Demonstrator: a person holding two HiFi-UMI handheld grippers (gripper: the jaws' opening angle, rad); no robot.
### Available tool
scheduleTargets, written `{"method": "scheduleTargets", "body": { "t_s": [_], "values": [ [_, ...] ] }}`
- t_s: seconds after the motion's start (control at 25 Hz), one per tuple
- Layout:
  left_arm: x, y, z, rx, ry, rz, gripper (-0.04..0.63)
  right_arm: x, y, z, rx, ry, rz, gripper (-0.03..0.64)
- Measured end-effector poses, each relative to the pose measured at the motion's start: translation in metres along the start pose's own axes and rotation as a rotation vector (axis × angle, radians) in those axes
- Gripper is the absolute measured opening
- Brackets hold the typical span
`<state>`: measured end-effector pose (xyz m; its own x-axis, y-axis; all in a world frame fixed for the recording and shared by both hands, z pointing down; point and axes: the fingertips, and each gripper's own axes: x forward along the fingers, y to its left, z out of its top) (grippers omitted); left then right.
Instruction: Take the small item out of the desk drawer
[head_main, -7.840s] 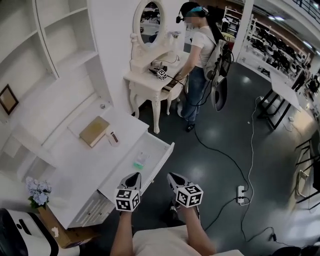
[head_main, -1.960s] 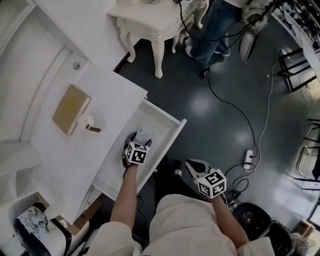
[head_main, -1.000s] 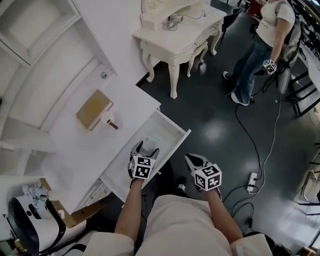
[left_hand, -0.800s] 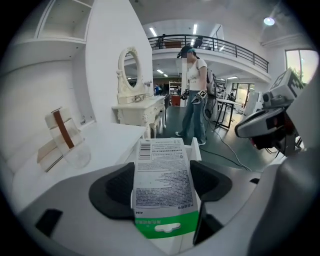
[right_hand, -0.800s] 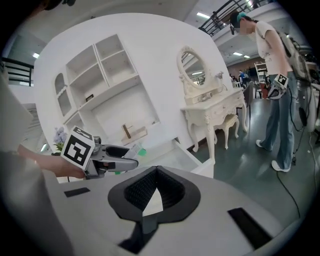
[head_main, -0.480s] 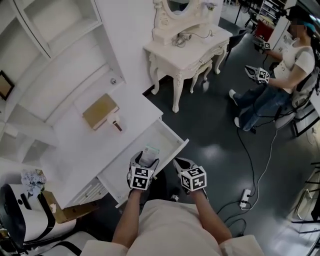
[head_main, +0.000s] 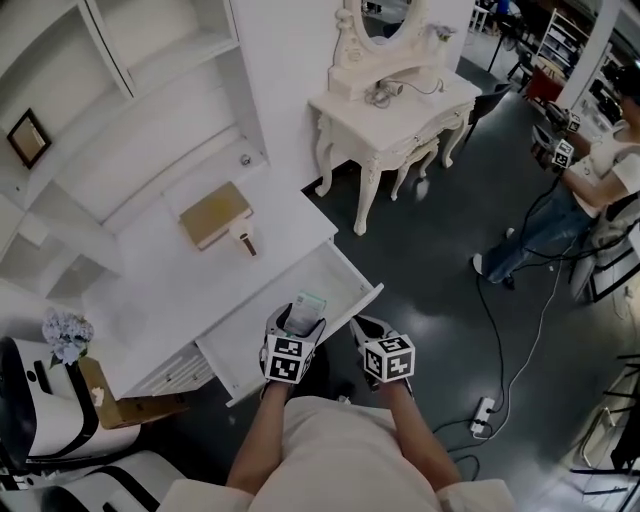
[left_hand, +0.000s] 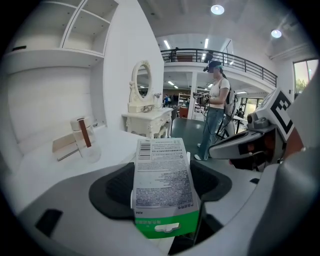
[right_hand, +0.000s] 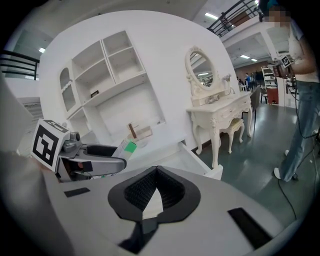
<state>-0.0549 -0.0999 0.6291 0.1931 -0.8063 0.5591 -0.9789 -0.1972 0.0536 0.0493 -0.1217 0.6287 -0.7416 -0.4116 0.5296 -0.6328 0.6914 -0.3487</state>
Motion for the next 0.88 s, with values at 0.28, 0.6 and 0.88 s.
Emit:
{"method": "scheduleTargets", "body": {
  "t_s": [0.28, 0.6, 0.88],
  "values": [
    [-0.005, 0.007, -0.007, -0.031, -0.004, 0.020, 0.362, -0.003, -0.008, 0.000, 0.034, -0.015, -0.022, 0.025],
    [-0.014, 0.014, -0.012, -0.023, -0.005, 0.042, 0.362, 0.000, -0.004, 0.000, 0.027, -0.013, -0.010, 0.025],
    [-0.014, 0.015, -0.010, -0.020, -0.010, 0.047, 0.362, 0.002, -0.003, 0.002, 0.034, -0.015, -0.005, 0.025]
  ]
}}
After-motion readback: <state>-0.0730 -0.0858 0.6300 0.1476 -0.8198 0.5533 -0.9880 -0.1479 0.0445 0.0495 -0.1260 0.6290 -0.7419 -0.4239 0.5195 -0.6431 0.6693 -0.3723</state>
